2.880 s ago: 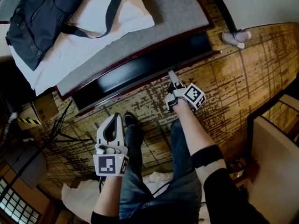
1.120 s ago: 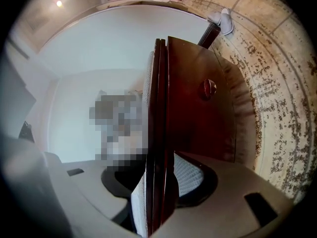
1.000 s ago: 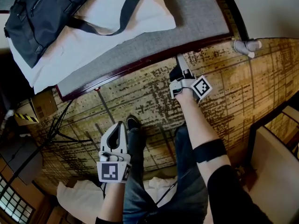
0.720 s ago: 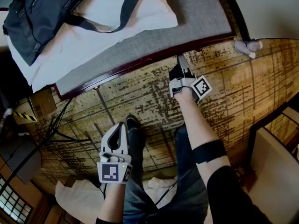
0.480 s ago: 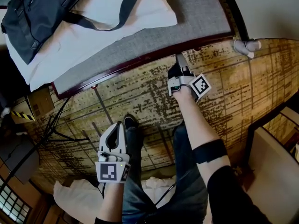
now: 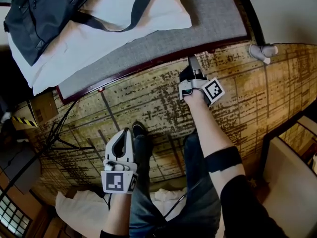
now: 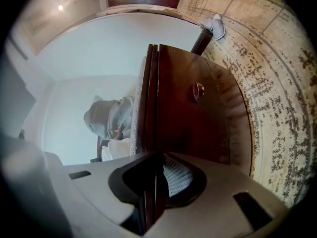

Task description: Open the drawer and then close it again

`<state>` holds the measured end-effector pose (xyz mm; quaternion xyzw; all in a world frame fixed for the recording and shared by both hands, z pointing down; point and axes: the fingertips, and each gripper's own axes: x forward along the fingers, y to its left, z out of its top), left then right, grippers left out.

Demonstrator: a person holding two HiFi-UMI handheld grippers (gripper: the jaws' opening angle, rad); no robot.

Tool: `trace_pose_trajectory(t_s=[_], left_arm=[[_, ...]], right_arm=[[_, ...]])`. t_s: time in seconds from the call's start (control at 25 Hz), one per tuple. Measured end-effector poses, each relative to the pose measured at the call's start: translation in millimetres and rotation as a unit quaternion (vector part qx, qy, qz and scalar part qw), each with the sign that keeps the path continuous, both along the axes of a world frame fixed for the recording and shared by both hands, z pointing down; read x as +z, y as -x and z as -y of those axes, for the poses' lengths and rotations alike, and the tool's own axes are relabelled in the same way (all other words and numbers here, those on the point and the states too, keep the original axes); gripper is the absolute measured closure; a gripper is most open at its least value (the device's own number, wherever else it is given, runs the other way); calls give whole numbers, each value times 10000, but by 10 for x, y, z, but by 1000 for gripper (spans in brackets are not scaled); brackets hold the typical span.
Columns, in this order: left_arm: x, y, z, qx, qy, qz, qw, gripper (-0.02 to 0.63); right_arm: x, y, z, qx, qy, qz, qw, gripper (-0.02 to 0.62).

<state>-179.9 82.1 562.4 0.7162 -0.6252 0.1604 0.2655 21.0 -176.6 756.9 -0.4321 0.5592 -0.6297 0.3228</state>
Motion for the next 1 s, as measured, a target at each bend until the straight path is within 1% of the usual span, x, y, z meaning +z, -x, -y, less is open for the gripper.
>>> trace_pose_trajectory(t_s=[0.2, 0.28, 0.36, 0.44, 0.52, 0.6, 0.68, 0.88, 0.92, 1.0], left_arm=[[17, 41, -45, -107, 67, 52, 9999, 603], [-56, 23, -39, -113, 41, 48, 9999, 603], [-170, 20, -28, -128, -4, 40, 9999, 603], [-305, 11, -17, -176, -23, -1, 9998, 603], [-482, -20, 6, -209, -32, -64, 9998, 603], [-722, -51, 55, -187, -80, -86, 9998, 603], [-1019, -75, 98, -126, -160, -91, 9997, 603], [-1782, -65, 166, 61, -345, -23, 9994, 603], [-1906, -50, 163, 82, -393, 8, 9992, 603], [-2135, -20, 139, 108, -462, 55, 9989, 603]], right_arm=[[14, 16, 6, -89, 97, -38, 9999, 546], [-10, -4, -10, -220, 201, -182, 9994, 554], [-107, -14, -42, -383, 268, -386, 9982, 595], [-318, -21, -97, -608, 281, -655, 9956, 595], [-646, -59, -143, -888, 218, -1043, 9903, 595], [-1061, -120, -171, -1184, 117, -1526, 9811, 595], [-1521, -189, -208, -1373, 1, -1854, 9730, 595], [-2653, -336, -317, -1603, -359, -2201, 9615, 595], [-2871, -341, -343, -1689, -467, -2285, 9576, 595], [-3346, -351, -415, -1900, -719, -2568, 9449, 595]])
